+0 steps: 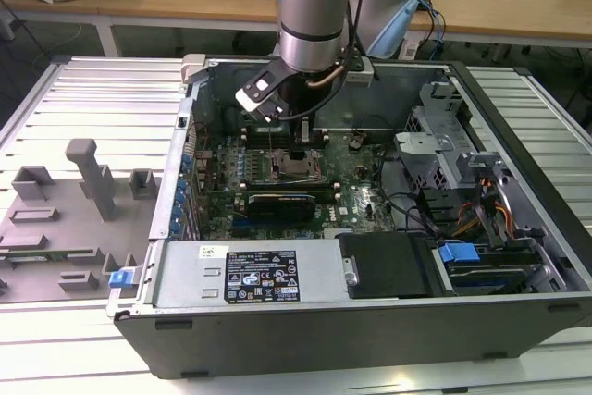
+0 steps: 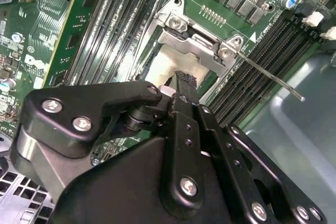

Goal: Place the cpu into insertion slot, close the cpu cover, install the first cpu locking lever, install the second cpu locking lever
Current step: 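Close the cpu cover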

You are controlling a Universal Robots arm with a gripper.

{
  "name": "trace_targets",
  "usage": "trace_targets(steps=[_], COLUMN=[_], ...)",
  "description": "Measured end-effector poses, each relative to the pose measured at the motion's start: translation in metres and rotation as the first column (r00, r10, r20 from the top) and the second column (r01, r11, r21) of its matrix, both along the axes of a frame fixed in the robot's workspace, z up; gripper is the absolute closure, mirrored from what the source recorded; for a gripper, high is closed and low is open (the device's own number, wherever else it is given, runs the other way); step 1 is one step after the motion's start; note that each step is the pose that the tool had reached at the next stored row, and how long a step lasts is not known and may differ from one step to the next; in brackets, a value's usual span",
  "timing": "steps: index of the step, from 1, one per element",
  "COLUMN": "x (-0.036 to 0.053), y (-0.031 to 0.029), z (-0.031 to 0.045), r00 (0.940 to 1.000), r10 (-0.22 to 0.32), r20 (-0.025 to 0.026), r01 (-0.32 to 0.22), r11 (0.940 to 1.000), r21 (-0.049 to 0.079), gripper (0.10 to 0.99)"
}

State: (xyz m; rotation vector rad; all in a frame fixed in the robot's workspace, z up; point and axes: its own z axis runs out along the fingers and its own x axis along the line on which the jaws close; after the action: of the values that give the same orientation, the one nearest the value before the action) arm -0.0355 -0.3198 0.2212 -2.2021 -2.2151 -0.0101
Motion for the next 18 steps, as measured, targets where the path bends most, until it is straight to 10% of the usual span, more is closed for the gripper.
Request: trace_targets(steps=[7, 18], x=[-0.0006, -0.0006], y=[-0.0005, -0.0005], z=[-0.0012, -0.0012], r00=[0.9923, 0.9102], r10=[0.124, 0.414], r20=[-0.0003, -0.0017], r01=[-0.124, -0.414], r11=[0.9923, 0.9101], r21=[-0.006, -0.012], gripper=[0.98, 0.98])
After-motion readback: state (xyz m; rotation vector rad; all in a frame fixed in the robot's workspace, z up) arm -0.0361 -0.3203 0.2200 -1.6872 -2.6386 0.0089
